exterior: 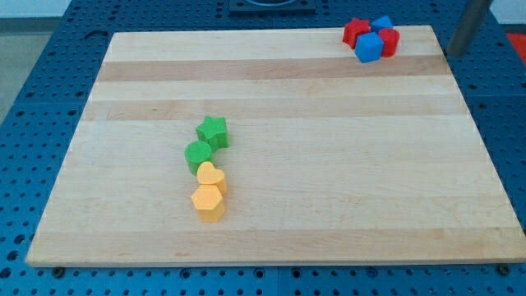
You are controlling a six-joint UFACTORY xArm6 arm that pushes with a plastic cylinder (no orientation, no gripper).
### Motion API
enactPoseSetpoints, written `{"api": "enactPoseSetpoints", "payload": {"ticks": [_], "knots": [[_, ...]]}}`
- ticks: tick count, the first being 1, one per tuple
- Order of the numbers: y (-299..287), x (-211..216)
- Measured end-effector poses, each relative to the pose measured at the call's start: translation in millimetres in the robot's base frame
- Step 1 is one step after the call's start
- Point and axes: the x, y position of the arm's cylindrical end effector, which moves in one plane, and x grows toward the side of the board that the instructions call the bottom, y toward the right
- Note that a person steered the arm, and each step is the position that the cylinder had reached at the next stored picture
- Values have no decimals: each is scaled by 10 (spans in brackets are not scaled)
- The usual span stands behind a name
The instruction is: Separate the triangle from a group of blocks
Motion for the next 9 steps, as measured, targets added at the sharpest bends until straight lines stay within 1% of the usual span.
{"api": "enactPoseSetpoints", "payload": {"ticks": [1, 2, 4, 5, 6, 7, 8, 9], "knots": [[-11, -496], [-218, -484], [-1199, -415], [-1398, -412], [-1758, -299], [-2228, -42], [-2401, 174], [-2195, 3]]}}
